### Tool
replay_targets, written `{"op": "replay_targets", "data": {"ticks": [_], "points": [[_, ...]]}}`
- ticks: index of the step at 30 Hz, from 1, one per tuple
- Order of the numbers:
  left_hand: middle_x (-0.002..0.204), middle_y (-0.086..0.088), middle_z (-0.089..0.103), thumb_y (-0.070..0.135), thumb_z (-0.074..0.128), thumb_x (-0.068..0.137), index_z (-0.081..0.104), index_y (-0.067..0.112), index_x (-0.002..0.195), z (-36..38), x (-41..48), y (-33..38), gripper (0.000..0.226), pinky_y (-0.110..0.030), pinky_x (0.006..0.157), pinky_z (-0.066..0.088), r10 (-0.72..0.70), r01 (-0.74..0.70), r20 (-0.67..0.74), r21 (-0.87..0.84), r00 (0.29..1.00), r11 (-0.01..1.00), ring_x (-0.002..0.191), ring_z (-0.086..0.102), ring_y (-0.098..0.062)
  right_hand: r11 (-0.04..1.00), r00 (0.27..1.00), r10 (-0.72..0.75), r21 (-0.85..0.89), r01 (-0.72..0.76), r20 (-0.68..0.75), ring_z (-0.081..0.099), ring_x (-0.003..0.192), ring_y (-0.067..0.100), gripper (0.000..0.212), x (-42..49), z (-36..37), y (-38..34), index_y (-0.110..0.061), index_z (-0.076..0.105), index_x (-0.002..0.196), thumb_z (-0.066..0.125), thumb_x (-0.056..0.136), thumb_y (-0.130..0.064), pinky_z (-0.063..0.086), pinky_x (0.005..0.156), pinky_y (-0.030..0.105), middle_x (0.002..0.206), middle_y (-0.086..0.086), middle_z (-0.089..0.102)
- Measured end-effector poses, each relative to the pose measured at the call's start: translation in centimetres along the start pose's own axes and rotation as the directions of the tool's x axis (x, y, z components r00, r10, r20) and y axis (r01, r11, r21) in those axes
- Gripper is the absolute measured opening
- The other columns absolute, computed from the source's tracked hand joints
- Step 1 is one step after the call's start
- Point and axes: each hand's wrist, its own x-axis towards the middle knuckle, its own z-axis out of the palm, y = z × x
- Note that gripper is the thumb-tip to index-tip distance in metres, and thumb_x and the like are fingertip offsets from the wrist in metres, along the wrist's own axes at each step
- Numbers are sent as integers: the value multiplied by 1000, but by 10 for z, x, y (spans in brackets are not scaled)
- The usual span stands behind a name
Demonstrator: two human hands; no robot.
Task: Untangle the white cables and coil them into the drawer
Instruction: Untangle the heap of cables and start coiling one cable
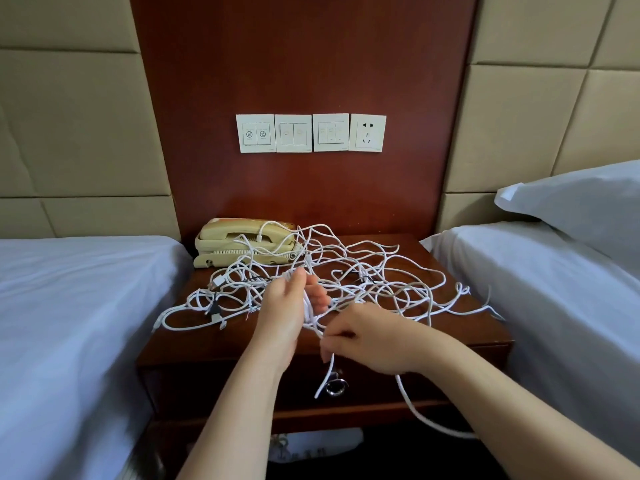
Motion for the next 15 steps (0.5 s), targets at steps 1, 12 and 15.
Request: {"op": "replay_targets", "data": {"ticks": [1,12,15], "points": [[47,0,59,19,34,102,55,2,79,0,1,0,35,-18,44,48,25,-25,-2,60,1000,998,42,58,-7,1000,1000,-17,6,17,2,59,69,19,26,-1,0,-2,-15,72,84,50,95,-23,44,68,26,74,6,67],[56,-8,54,68,1,88,65,10,58,7,-18,4,92,-21,49,43,-278,182,463,241,842,953,49,54,-14,994,919,-3,98,45,-393,50,54,3,29,-4,-15,11,-24,54,60,63,88,-24,36,57,14,53,-8,54],[57,-6,50,68,4,87,66,4,78,8,-18,3,89,-21,48,41,-277,179,503,234,819,955,48,50,-13,976,901,82,216,13,-426,42,51,4,28,-2,-15,18,-16,56,63,71,81,-31,32,53,19,54,-5,52]]}}
